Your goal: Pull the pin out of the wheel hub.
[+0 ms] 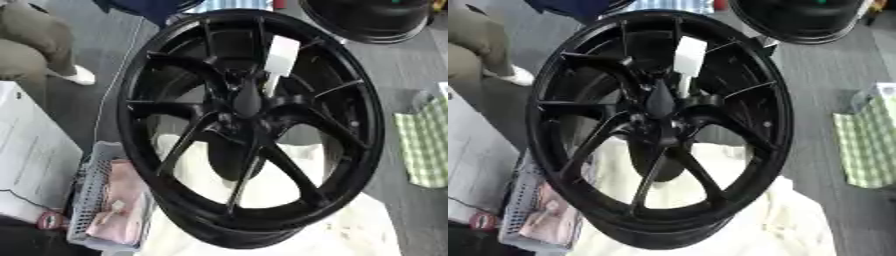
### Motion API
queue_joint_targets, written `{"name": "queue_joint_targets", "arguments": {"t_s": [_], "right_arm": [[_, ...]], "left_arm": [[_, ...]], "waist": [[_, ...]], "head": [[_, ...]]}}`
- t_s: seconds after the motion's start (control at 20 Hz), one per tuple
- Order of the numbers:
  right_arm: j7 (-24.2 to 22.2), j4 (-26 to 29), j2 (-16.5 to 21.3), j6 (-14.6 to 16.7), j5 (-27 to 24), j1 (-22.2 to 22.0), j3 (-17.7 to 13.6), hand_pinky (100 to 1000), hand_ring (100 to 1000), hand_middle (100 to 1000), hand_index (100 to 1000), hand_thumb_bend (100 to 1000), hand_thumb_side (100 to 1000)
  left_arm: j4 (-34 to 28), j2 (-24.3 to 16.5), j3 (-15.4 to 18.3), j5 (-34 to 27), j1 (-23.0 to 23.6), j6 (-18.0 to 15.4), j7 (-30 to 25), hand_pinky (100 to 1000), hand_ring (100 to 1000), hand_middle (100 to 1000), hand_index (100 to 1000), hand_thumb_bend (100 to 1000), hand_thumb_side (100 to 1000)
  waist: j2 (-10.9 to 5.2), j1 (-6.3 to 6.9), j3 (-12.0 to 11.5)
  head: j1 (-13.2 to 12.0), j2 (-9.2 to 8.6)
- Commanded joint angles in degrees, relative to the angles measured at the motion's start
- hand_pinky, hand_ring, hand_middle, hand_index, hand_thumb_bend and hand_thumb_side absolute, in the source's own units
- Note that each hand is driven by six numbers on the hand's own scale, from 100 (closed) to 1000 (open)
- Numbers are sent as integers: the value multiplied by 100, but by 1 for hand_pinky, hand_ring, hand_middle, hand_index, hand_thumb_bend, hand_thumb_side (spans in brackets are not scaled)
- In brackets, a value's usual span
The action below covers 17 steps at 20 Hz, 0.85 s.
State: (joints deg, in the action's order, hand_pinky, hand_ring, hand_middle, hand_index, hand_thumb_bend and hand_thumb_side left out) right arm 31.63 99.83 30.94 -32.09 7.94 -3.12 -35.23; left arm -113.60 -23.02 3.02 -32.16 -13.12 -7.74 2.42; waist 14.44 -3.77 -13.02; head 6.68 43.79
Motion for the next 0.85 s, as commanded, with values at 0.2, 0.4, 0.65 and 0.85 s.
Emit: {"name": "queue_joint_targets", "arguments": {"t_s": [0.2,0.4,0.65,0.85], "right_arm": [[2033,674,140,-1988,465,-19,170,769,885,944,930,100,664],[2033,1259,352,-1988,1150,67,397,726,794,804,820,100,569],[2033,1470,813,-1946,2423,618,1285,708,768,773,790,100,485],[2033,1476,919,-1389,2474,985,1881,714,776,781,790,100,474]], "left_arm": [[-99,-189,37,62,-83,-38,-16,853,709,622,824,100,651],[-99,-210,31,78,-120,-55,-26,854,708,622,823,100,648],[-99,-242,-33,59,-252,-110,-75,853,708,622,823,100,643],[-99,-252,-66,47,-340,-173,-117,853,709,622,823,100,640]], "waist": [[-25,-20,8],[9,-34,18],[34,-22,35],[42,3,40]], "head": [[-14,18],[-55,-11],[-25,-34],[-6,-28]]}}
